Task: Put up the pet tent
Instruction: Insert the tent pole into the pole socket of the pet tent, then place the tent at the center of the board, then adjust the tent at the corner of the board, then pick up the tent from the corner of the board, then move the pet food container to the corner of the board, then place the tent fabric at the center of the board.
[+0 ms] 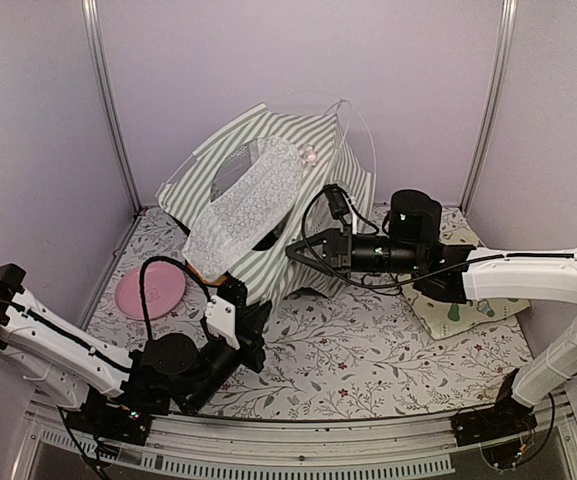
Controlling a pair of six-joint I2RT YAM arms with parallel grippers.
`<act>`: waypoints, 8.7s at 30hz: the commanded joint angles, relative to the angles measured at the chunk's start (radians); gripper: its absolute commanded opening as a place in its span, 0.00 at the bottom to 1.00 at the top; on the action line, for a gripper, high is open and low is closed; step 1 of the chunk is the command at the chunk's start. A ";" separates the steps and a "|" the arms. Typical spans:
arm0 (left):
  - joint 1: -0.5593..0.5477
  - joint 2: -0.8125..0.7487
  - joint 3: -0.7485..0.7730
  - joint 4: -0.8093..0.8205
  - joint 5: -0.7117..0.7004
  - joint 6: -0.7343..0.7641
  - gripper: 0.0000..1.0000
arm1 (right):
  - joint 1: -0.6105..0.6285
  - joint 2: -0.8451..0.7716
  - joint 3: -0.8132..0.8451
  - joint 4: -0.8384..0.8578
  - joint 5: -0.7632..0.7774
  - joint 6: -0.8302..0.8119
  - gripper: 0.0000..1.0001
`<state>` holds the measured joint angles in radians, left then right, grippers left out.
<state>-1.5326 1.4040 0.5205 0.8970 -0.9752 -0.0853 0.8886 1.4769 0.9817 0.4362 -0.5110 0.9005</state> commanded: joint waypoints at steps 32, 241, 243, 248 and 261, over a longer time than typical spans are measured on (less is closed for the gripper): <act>0.001 -0.036 0.024 -0.218 0.138 0.096 0.00 | -0.044 0.024 0.041 0.109 0.202 -0.012 0.00; 0.990 -0.184 0.215 -0.600 1.174 -0.282 0.59 | -0.299 -0.280 0.003 -0.682 0.351 -0.702 0.83; 0.952 -0.195 0.209 -0.602 1.199 -0.246 0.59 | -0.298 -0.296 -0.001 -0.706 0.382 -0.695 0.87; 0.876 -0.180 0.216 -0.612 1.221 -0.187 0.59 | -0.298 -0.382 0.000 -0.766 0.497 -0.640 0.97; 0.797 -0.034 0.357 -0.702 1.172 -0.094 0.54 | -0.376 -0.518 -0.024 -0.887 0.710 -0.513 0.99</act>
<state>-0.7143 1.3384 0.8246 0.2253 0.2192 -0.2245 0.5644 0.9768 0.9775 -0.3916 0.0937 0.3244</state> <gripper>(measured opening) 0.559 0.992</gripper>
